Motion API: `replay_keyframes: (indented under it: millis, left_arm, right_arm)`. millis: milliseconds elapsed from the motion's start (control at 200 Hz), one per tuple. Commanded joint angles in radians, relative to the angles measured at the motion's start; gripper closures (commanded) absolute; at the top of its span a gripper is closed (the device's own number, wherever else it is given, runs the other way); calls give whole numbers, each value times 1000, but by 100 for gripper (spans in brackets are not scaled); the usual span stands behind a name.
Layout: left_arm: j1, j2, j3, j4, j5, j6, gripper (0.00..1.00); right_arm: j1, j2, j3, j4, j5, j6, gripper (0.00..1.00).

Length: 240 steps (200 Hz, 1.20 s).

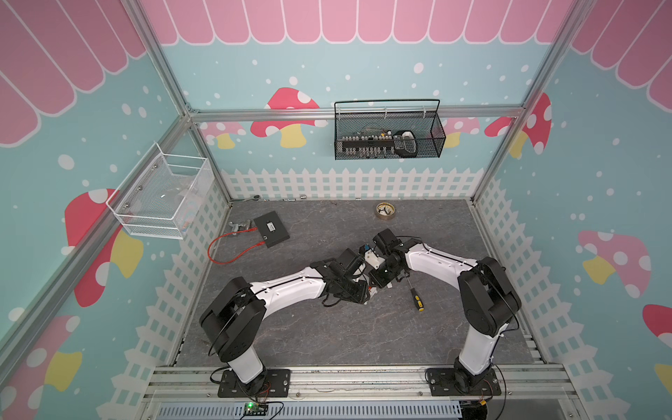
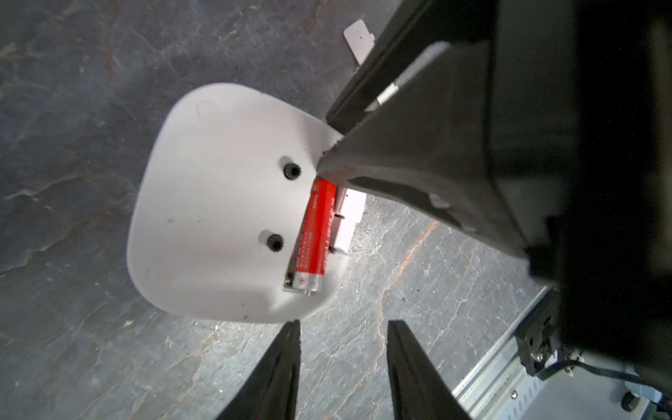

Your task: Remove the battery from the alarm

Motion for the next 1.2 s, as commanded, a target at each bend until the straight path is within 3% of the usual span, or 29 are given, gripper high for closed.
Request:
replay_keyframes:
  millis: [0,310,705,1196]
  left_arm:
    - [-4,31,2,-65,-441,52,57]
    - [-5,44,26,-40,-468,68,57]
    - [-39,62,28,-26,-415,73,58]
    - [-49,95,49,-22,-462,84,59]
  right_arm:
    - [16,53,-7,-30,19,-4,77]
    - [18,55,-4,-33,19,0,77]
    - [21,62,6,-36,23,-1,77]
    - [22,65,12,-39,25,-3,77]
